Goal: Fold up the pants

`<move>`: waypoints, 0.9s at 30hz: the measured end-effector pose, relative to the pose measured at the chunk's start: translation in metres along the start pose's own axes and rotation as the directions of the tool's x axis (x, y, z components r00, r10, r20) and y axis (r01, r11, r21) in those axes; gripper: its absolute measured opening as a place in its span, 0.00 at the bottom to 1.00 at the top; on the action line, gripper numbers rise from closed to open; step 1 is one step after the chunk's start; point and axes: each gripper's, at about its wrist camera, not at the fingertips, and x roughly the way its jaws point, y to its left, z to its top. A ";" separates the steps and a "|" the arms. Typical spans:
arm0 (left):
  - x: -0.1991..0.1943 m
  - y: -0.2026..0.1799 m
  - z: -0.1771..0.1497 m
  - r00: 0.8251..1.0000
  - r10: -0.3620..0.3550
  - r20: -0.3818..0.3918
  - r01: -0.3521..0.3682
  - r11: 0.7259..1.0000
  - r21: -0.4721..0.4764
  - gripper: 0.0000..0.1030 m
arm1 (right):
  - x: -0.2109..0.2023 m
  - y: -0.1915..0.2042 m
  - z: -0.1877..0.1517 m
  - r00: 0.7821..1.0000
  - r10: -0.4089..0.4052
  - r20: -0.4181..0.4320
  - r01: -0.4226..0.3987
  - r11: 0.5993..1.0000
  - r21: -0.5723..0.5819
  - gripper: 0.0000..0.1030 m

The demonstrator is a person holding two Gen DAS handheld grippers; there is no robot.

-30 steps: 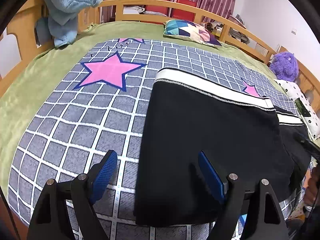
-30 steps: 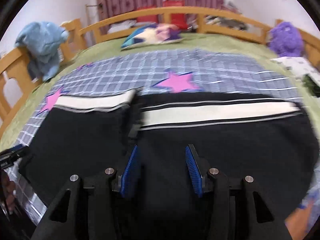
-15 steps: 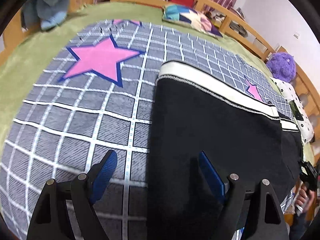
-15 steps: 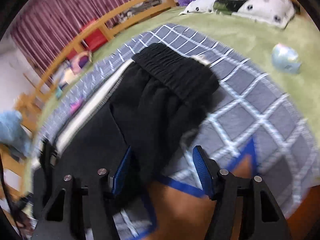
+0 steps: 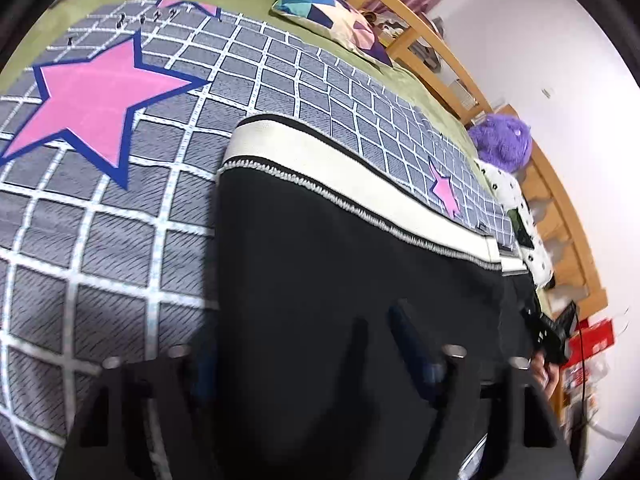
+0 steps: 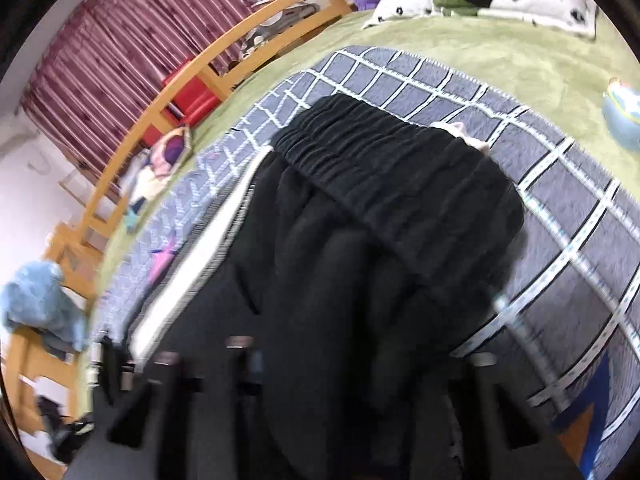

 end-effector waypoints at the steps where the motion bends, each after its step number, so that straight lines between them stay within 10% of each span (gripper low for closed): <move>1: 0.002 -0.001 0.003 1.000 0.014 -0.009 -0.014 1.000 -0.005 0.21 | -0.005 0.013 0.000 0.999 -0.033 0.012 0.034 0.999 -0.040 0.20; 11: -0.087 -0.009 0.042 0.993 -0.021 0.115 0.022 1.000 -0.005 0.09 | -0.065 0.148 0.024 0.988 0.060 0.143 -0.028 0.976 -0.215 0.16; 17: -0.156 0.035 0.062 0.972 0.128 0.197 -0.121 0.992 -0.047 0.10 | -0.041 0.217 -0.002 0.974 0.224 0.040 -0.207 0.944 -0.256 0.16; 21: -0.151 0.075 0.052 0.951 0.281 0.130 -0.276 0.960 -0.056 0.12 | 0.008 0.222 -0.034 0.984 0.172 -0.052 -0.179 0.941 -0.287 0.19; 25: -0.111 0.113 0.021 0.915 0.403 0.013 -0.399 0.908 -0.130 0.55 | 0.056 0.170 -0.051 0.983 -0.049 -0.178 0.007 0.973 -0.230 0.24; 27: -0.109 0.117 0.010 0.910 0.414 0.012 -0.408 0.903 -0.135 0.56 | 0.070 0.137 -0.057 0.962 -0.017 -0.274 -0.031 0.985 -0.169 0.31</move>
